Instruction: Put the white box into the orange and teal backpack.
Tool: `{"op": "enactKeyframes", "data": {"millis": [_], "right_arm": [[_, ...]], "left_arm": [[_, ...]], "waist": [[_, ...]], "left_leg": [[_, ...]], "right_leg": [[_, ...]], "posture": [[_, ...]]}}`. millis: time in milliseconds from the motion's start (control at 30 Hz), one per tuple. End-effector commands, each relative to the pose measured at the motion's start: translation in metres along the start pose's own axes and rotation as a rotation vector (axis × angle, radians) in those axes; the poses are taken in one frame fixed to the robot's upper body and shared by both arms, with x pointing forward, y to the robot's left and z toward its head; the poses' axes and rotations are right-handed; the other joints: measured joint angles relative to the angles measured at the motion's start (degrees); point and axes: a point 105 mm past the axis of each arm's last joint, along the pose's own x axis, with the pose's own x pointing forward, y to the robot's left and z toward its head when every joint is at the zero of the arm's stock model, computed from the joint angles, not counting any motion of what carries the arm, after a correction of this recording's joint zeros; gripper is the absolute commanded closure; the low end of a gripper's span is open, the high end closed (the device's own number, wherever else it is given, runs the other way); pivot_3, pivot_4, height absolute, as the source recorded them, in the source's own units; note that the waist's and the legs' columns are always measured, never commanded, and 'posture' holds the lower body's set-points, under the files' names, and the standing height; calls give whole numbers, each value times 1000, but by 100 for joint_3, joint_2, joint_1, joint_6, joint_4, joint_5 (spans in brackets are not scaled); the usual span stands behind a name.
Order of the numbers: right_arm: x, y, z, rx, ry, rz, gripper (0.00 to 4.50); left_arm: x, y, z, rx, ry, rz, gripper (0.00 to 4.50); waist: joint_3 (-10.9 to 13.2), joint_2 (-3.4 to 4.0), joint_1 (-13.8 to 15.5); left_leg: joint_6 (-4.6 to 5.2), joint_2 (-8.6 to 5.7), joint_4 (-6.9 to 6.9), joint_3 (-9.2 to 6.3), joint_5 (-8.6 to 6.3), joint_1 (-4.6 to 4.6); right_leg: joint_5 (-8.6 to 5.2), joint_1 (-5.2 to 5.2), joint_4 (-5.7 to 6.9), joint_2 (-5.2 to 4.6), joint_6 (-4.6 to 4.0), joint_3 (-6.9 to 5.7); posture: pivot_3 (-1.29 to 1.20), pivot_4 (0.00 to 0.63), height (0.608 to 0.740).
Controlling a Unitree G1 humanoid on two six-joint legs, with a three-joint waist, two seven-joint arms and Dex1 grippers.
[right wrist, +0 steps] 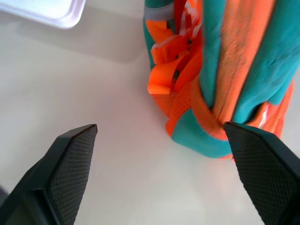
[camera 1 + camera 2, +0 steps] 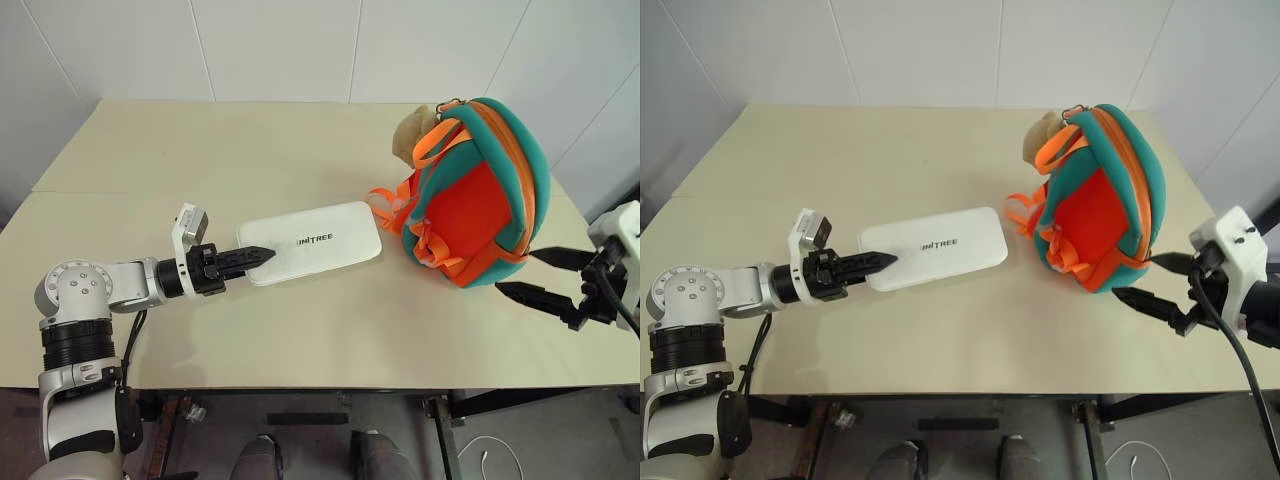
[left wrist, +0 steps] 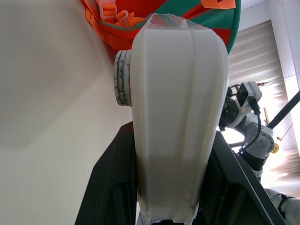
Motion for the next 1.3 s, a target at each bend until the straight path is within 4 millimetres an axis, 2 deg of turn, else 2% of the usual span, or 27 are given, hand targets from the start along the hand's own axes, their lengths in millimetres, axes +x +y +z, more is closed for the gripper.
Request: {"op": "enactKeyframes", "data": {"millis": [33, 167, 333, 433, 533, 700, 833, 1267, 1300], "right_arm": [[-1, 23, 9, -42, -19, 94, 0], [10, 43, 19, -20, -93, 175, 0], [40, 58, 48, 38, -305, 203, 0], [63, 42, 54, 60, -344, 88, 0], [78, 31, 58, 80, -363, 22, 0], [91, 17, 63, 93, -387, -63, 0], [116, -3, 74, 89, -428, -181, 0], [163, -23, 114, 124, -600, -332, 0], [164, -22, 119, 140, -617, -334, 181]], "left_arm": [[-1, -12, 9, 22, -25, -57, 3220], [-3, -13, 10, 11, -34, -65, 3220], [-6, -13, 12, 11, -55, -62, 3220], [-10, -12, 16, 24, -87, -49, 3220], [-15, -13, 21, 36, -110, -37, 3220], [-19, -13, 23, 42, -132, -27, 3220], [-20, -12, 23, 44, -140, -21, 3220], [-20, -15, 23, 43, -166, -34, 3220], [-20, -15, 23, 44, -167, -34, 3220]], "waist": [[0, 0, -9], [0, -1, -19], [-3, -5, -17], [-3, -5, -12], [-3, -5, -2], [-3, -5, -4], [-3, -5, -43], [-3, -5, -37], [-3, -5, -37]], "left_leg": [[0, 0, 1, 0, 0, 0], [0, 0, 4, -2, 2, 2], [0, 0, 7, -9, 7, 3], [-1, -1, 9, -14, 10, -1], [0, -3, 5, -13, 11, -4], [1, -3, -5, -13, 10, -6], [0, -2, -4, -9, 10, -3], [-6, -1, -10, -7, 17, -5], [-6, -1, -11, -7, 17, -5]], "right_leg": [[0, 0, 0, 0, 0, 0], [1, 1, 5, 0, 2, 0], [8, 4, 8, 1, 1, -3], [10, 2, 10, 0, 0, -5], [10, 1, 8, -1, 0, -5], [10, -2, 1, -1, -1, -6], [10, -3, 4, -1, 0, -6], [11, -12, 14, -1, 1, -5], [11, -12, 13, -1, 1, -5]], "posture": [[0, 150, 740], [0, 150, 740], [0, 150, 740], [0, 150, 740], [0, 150, 740], [0, 150, 740], [0, 150, 740], [0, 150, 740], [0, 150, 740]]}}
